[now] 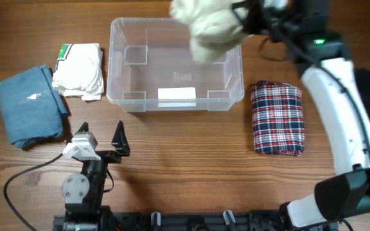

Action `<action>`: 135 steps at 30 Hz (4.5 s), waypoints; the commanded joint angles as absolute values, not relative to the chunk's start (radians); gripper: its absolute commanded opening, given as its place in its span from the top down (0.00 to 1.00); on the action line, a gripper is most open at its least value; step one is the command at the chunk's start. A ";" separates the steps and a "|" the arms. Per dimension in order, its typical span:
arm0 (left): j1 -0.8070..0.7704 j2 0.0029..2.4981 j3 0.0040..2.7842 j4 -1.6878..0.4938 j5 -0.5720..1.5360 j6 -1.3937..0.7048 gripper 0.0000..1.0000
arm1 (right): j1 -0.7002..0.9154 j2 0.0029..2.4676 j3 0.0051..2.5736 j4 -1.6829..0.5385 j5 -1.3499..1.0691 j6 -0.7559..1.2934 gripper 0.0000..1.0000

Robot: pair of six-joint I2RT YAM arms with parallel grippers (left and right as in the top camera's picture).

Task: Pack container
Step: 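Carry the cream cloth into the bin's left side and release, then move the right gripper to the plaid shirt and grasp it, then lift the plaid shirt and lower it into the bin beside the cream cloth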

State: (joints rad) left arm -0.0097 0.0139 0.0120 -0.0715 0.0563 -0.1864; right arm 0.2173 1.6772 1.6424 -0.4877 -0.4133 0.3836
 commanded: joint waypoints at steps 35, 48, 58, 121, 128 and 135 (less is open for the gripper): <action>-0.002 0.007 0.006 -0.074 0.051 -0.195 0.00 | 0.645 2.151 1.625 -0.183 0.136 0.958 0.96; -0.002 0.007 0.006 -0.075 0.051 -0.195 0.00 | 0.649 2.169 1.625 -0.206 0.131 0.875 0.13; -0.002 0.007 0.006 -0.074 0.051 -0.195 0.00 | 0.630 2.117 1.626 -0.269 0.042 0.519 0.01; -0.002 0.007 0.006 -0.074 0.051 -0.195 0.00 | -0.168 1.739 1.179 -0.915 -0.117 -0.001 0.00; -0.002 0.007 0.006 -0.074 0.051 -0.195 0.00 | -0.168 1.866 1.179 -0.871 -0.121 0.004 0.00; -0.002 0.007 0.006 -0.074 0.051 -0.195 0.00 | -0.168 1.875 1.179 -0.833 -0.120 0.038 0.43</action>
